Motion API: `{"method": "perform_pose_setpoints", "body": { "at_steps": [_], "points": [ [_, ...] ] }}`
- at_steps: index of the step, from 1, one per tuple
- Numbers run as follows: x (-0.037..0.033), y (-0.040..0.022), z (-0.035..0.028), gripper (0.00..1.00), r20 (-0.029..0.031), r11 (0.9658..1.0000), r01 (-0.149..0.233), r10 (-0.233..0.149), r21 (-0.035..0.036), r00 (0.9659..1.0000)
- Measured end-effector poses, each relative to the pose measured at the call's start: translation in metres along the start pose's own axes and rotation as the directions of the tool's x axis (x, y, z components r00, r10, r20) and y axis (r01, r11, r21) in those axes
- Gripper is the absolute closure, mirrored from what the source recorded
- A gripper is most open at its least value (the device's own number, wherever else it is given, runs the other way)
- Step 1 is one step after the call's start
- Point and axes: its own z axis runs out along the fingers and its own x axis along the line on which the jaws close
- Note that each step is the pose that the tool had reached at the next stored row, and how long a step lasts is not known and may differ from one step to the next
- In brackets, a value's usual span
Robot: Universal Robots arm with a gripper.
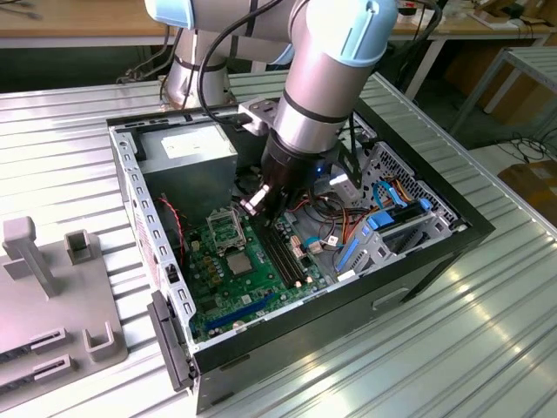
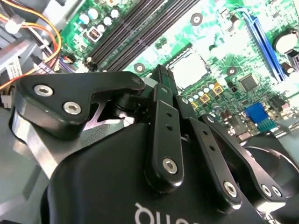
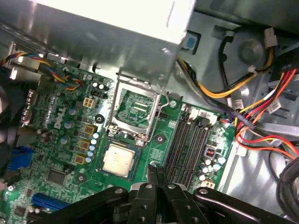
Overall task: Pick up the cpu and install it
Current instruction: 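Close the cpu cover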
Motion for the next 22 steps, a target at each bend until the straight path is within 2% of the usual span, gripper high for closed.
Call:
{"method": "perform_pose_setpoints", "body": {
  "at_steps": [3, 5, 8, 10, 11, 12, 13, 14, 15, 17, 18, 19, 20, 22],
  "points": [
    [-0.0003, 0.0004, 0.0001, 0.89, -0.0013, 0.9988, 0.049, -0.049, 0.0036, 0.9988],
    [-0.0003, 0.0004, 0.0001, 0.89, -0.0027, 0.9961, 0.088, -0.088, 0.0065, 0.9962],
    [-0.0003, 0.0004, 0.0003, 0.89, -0.0047, 0.9893, 0.146, -0.146, 0.0106, 0.9893],
    [-0.0003, 0.0004, 0.0005, 0.89, -0.0062, 0.9832, 0.182, -0.182, 0.0132, 0.9833],
    [-0.0003, 0.0004, 0.0009, 0.89, -0.0075, 0.9768, 0.214, -0.214, 0.0154, 0.9769],
    [-0.0004, 0.0004, 0.0013, 0.89, -0.009, 0.9684, 0.249, -0.249, 0.0177, 0.9686],
    [-0.0004, 0.0004, 0.0019, 0.89, -0.0109, 0.9567, 0.29, -0.29, 0.0205, 0.9569],
    [-0.0004, 0.0004, 0.0022, 0.89, -0.0123, 0.9486, 0.316, -0.316, 0.0222, 0.9488],
    [-0.0004, 0.0004, 0.0024, 0.89, -0.0132, 0.9425, 0.333, -0.333, 0.0233, 0.9428],
    [-0.0005, 0.0004, 0.0031, 0.89, -0.0164, 0.921, 0.389, -0.388, 0.0269, 0.9214],
    [-0.0005, 0.0003, 0.0034, 0.89, -0.0173, 0.9137, 0.405, -0.405, 0.0279, 0.9141],
    [-0.0005, 0.0003, 0.0039, 0.89, -0.0189, 0.9013, 0.432, -0.432, 0.0296, 0.9018],
    [-0.0006, 0.0003, 0.0042, 0.89, -0.0202, 0.8914, 0.452, -0.452, 0.0308, 0.8919],
    [-0.0006, 0.0003, 0.0049, 0.89, -0.0224, 0.8735, 0.486, -0.485, 0.0328, 0.8741]
  ]
}}
